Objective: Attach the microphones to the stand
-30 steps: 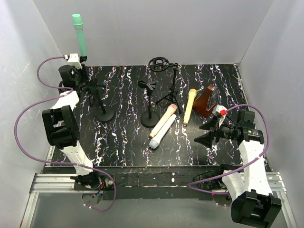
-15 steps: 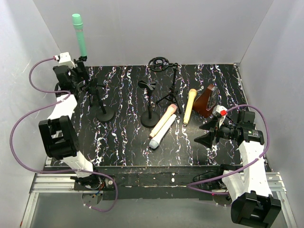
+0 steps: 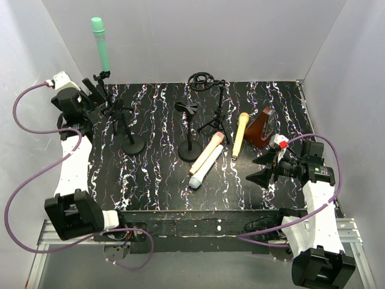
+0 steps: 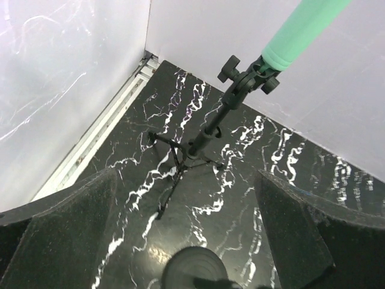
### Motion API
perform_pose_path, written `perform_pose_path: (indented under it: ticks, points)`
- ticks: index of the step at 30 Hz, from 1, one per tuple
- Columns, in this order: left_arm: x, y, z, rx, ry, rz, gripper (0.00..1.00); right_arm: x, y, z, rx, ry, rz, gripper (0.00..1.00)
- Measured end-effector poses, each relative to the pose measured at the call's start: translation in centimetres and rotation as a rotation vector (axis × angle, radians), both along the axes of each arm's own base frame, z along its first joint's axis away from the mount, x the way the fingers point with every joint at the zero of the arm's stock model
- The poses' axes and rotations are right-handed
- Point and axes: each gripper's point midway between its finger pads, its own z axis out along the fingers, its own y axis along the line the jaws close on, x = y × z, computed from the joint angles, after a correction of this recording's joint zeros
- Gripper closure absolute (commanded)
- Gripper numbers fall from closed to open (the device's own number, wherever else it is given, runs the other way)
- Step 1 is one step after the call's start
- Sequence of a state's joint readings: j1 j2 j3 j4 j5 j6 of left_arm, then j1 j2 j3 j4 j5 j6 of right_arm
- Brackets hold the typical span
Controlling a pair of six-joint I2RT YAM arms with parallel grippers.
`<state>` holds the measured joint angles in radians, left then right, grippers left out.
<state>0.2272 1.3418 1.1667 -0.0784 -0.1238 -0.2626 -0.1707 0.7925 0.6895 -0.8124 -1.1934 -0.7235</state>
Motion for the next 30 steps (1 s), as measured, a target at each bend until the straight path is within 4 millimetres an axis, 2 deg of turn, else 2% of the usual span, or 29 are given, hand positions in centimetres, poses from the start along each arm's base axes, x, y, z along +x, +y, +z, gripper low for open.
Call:
perform_pose_path:
  ticks: [5,8,11,13,16,19,26,30]
  points:
    - [-3.9,-1.8,3.1,-0.114,-0.065,-0.001,0.02,-0.1,0.1,0.1,0.006,-0.003,0.004,0.10]
    - [-5.6,-3.9,5.3,-0.201,-0.131,-0.059,0.02,-0.1,0.2,0.2,0.014,-0.004,0.010,0.10]
    - [-6.6,-6.3,6.5,-0.311,-0.166,-0.141,0.02,-0.2,0.2,0.4,0.022,-0.004,0.015,0.10]
    - [-6.9,-7.7,6.3,-0.381,-0.164,-0.193,0.02,-0.2,0.3,0.4,0.025,-0.005,0.017,0.10]
    - [-7.1,-10.2,4.9,-0.487,-0.113,-0.276,0.02,-0.3,0.4,0.5,0.032,-0.006,0.022,0.10]
    - [-7.4,-13.4,3.9,-0.541,-0.053,-0.373,0.02,-0.3,0.4,0.6,0.034,-0.007,0.023,0.10]
    - [-9.7,-21.4,3.1,-0.549,0.055,-0.612,0.02,-0.3,0.4,0.6,0.036,-0.008,0.025,0.10]
    - [-11.5,-24.7,2.4,-0.527,0.102,-0.722,0.02,-0.3,0.4,0.6,0.036,-0.008,0.025,0.10]
